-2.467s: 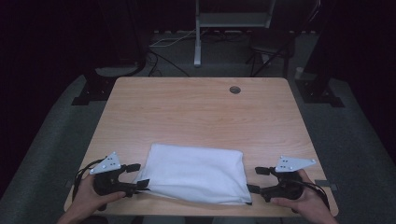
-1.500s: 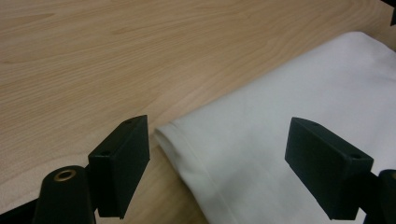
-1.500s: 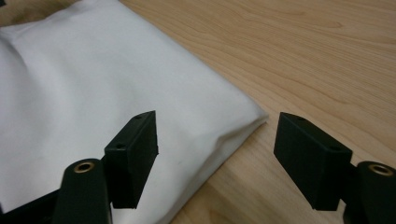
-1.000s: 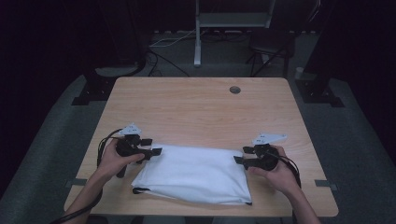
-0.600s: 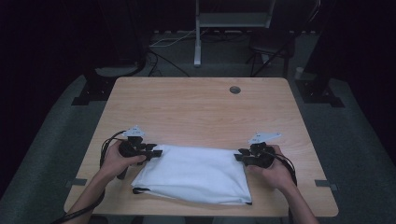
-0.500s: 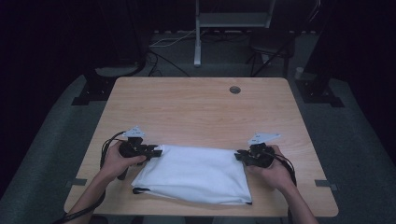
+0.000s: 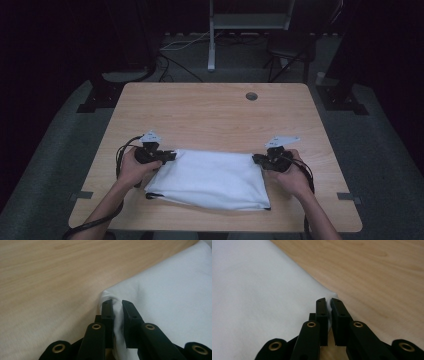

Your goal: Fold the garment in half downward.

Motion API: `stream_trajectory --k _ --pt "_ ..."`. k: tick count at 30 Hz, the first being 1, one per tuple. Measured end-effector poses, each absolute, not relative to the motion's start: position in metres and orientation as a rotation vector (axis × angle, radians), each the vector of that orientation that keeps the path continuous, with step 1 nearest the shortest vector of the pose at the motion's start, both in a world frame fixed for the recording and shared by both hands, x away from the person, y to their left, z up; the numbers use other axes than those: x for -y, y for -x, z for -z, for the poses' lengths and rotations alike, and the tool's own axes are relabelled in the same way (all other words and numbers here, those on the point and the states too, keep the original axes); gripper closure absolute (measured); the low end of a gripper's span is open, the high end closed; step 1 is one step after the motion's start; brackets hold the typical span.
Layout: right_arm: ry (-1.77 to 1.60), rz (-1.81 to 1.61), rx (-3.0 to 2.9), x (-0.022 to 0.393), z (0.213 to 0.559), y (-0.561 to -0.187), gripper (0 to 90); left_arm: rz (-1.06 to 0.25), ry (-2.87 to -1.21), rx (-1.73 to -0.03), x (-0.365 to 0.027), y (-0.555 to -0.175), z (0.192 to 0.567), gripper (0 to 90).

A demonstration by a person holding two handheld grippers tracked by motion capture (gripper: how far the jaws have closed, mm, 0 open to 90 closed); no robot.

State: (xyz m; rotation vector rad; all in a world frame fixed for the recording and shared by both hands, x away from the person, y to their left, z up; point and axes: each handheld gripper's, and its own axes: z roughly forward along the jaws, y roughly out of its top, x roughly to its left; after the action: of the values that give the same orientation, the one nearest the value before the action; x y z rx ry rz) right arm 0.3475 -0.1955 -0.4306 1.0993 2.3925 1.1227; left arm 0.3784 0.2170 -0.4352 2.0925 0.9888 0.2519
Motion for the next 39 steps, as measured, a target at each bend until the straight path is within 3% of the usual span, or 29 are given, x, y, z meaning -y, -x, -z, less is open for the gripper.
stream_trajectory --k 24,30,33,34,39 --pt "-1.191 -0.991 -2.223 0.192 0.425 -0.422 84.1 -0.316 -2.016 -1.069 -0.205 -0.436 0.427 79.0" --pt "-1.225 -0.976 -2.210 0.192 0.431 -0.425 81.5 -0.323 -1.996 -1.076 -0.204 -0.439 0.427 73.5" --pt "-1.229 -0.978 -2.203 0.193 0.432 -0.424 75.1 -0.331 -1.978 -1.082 -0.206 -0.438 0.425 64.4" --pt "-1.243 -0.987 -2.190 0.193 0.431 -0.423 70.1 -0.328 -1.976 -1.074 -0.207 -0.437 0.424 64.4" --pt "-1.214 -1.022 -2.174 0.193 0.427 -0.415 43.0 -0.364 -1.947 -1.075 -0.210 -0.429 0.412 38.5"
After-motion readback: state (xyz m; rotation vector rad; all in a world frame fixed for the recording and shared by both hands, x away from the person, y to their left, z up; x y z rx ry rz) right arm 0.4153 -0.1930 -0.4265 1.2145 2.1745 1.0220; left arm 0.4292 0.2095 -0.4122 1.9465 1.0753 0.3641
